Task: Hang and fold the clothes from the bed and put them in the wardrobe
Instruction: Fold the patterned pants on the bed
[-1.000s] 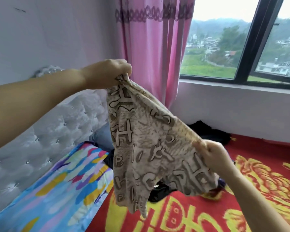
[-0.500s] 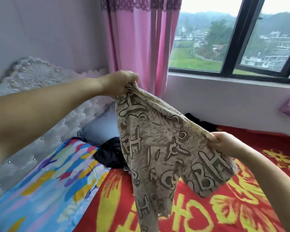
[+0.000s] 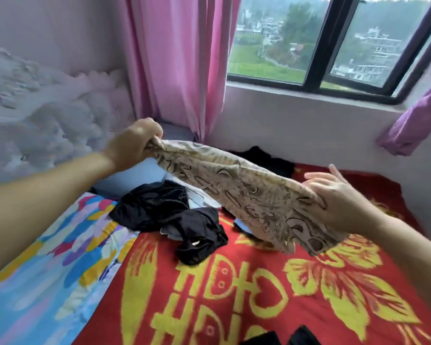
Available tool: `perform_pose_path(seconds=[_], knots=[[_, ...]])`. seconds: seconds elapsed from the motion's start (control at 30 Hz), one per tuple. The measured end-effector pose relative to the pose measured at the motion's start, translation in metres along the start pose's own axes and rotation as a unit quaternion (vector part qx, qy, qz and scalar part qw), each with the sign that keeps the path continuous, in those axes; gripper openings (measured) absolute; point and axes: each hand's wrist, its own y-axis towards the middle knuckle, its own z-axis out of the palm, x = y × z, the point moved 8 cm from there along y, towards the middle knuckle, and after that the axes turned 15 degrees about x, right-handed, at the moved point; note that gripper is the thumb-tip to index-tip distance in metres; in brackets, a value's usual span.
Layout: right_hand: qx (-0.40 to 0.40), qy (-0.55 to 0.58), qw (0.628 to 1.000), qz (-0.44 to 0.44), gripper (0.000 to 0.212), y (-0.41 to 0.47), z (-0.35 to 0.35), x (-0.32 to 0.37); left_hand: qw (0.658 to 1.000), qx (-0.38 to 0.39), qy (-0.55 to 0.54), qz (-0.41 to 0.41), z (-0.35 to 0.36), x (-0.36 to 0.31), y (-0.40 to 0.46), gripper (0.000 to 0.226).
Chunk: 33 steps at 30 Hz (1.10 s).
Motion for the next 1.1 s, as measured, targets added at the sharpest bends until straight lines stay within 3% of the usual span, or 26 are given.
perform_pose_path(seconds=[0.13, 0.2, 0.3, 0.4, 0.53, 0.63, 0.67, 0.77, 0.83, 0.93, 1.03, 1.1], knots=[[0.219, 0.13, 0.967, 0.016, 0.021, -0.014, 0.155, 0.054, 0.988, 0.128, 0.07, -0.043, 0.115, 0.032, -0.125, 0.014], [0.313, 0.142, 0.939, -0.003, 0.012, -0.028, 0.249, 0.082, 0.975, 0.178, 0.097, -0.091, 0.184, 0.039, -0.201, 0.021], [0.408, 0.125, 0.903, -0.056, 0.016, -0.057, 0.372, 0.136, 0.944, 0.249, 0.134, -0.17, 0.28, 0.038, -0.319, 0.034], [0.485, 0.08, 0.862, -0.119, 0.026, -0.096, 0.463, 0.187, 0.887, 0.363, 0.163, -0.235, 0.365, 0.019, -0.433, 0.029], [0.535, 0.108, 0.816, -0.19, 0.028, -0.144, 0.526, 0.233, 0.777, 0.522, 0.155, -0.317, 0.43, -0.013, -0.524, 0.05], [0.57, 0.088, 0.79, -0.207, 0.015, -0.156, 0.535, 0.248, 0.708, 0.637, 0.167, -0.256, 0.45, -0.05, -0.534, 0.058], [0.587, 0.094, 0.778, -0.201, 0.011, -0.152, 0.535, 0.25, 0.706, 0.66, 0.139, -0.216, 0.456, -0.067, -0.527, 0.067], [0.585, 0.123, 0.776, -0.202, 0.022, -0.124, 0.521, 0.257, 0.754, 0.642, -0.033, -0.139, 0.465, -0.125, -0.489, 0.096], [0.607, 0.156, 0.76, -0.175, 0.021, -0.096, 0.509, 0.259, 0.759, 0.612, -0.177, -0.137, 0.47, -0.162, -0.464, 0.101], [0.656, 0.152, 0.73, -0.121, 0.015, -0.045, 0.505, 0.25, 0.701, 0.522, -0.398, -0.278, 0.492, -0.18, -0.448, 0.08], [0.641, 0.14, 0.75, -0.079, 0.02, 0.021, 0.523, 0.233, 0.596, 0.327, -0.557, -0.477, 0.503, -0.148, -0.449, 0.014], [0.577, 0.139, 0.804, -0.038, 0.021, 0.065, 0.542, 0.224, 0.566, 0.25, -0.556, -0.554, 0.503, -0.119, -0.462, 0.03]])
